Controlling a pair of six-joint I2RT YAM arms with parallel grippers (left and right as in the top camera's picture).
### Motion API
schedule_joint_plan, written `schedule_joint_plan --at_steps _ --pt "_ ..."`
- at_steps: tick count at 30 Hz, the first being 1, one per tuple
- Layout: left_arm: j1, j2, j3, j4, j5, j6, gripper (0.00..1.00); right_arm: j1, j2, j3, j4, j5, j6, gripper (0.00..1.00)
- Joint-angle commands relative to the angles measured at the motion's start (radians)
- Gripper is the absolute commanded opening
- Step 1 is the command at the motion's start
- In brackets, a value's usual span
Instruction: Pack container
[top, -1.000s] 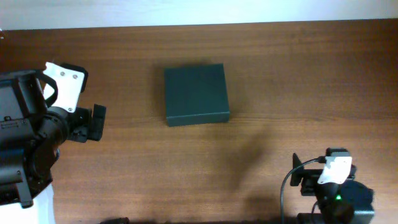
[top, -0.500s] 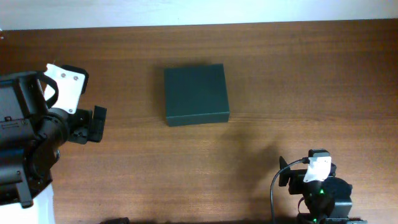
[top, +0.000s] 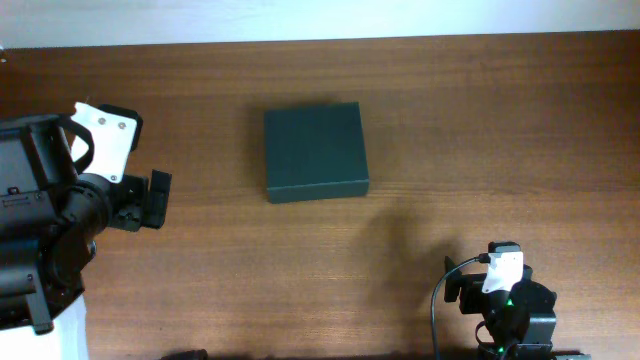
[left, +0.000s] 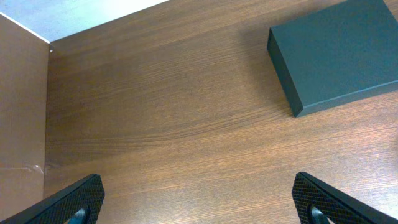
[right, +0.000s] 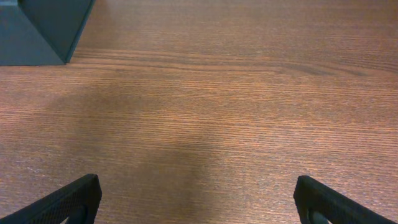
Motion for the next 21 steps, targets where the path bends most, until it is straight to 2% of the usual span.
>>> schedule_joint_plan --at_steps 1,18,21 --pt "0.006 -0.004 0.008 -0.001 -0.006 -0.006 0.99 -0.006 -0.013 -0.008 0.003 -0.008 0.007 0.99" --pt "0.006 -0.006 0.008 -0.001 -0.006 -0.006 0.99 -0.006 -0.013 -0.008 0.003 -0.008 0.007 0.99" --pt "0.006 -0.049 0.004 0.000 -0.006 -0.006 0.99 -0.006 -0.013 -0.008 0.003 -0.008 0.007 0.99"
